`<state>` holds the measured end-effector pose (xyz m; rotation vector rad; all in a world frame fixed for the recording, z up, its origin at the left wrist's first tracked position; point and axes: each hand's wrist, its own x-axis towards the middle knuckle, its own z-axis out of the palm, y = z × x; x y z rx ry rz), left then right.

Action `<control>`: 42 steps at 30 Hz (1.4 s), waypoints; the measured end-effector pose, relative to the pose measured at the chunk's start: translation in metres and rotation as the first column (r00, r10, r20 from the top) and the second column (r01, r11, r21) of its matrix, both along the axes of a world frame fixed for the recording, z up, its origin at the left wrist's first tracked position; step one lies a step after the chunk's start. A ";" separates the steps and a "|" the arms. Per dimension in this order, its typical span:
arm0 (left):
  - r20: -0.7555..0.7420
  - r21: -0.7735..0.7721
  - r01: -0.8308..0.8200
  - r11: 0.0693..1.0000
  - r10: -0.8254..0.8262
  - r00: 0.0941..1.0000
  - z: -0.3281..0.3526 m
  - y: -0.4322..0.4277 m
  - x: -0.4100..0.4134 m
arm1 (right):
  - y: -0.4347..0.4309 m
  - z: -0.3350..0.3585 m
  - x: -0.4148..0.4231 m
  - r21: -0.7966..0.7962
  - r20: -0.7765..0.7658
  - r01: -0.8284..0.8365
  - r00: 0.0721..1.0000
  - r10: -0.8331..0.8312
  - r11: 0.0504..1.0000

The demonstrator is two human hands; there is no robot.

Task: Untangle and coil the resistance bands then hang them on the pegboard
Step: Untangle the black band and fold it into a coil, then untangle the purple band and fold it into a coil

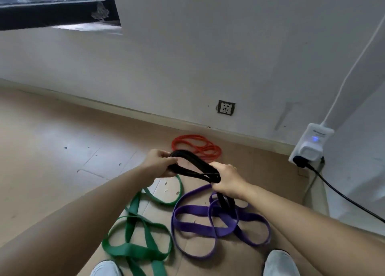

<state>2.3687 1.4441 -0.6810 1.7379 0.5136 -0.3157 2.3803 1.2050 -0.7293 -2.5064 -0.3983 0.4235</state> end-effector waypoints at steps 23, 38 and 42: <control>-0.147 0.252 0.015 0.968 0.023 0.989 -0.269 -0.080 0.136 | -0.067 -0.195 0.188 -0.383 -0.114 -0.250 0.968 0.223 0.889; 0.026 0.259 0.166 0.951 -0.179 0.983 -0.252 -0.060 0.098 | -0.055 -0.187 0.181 -0.647 -0.070 -0.336 0.920 0.386 0.684; 0.053 0.280 0.234 0.931 -0.258 0.965 -0.238 -0.047 0.079 | -0.053 -0.188 0.174 -0.650 -0.063 -0.369 0.897 0.437 0.664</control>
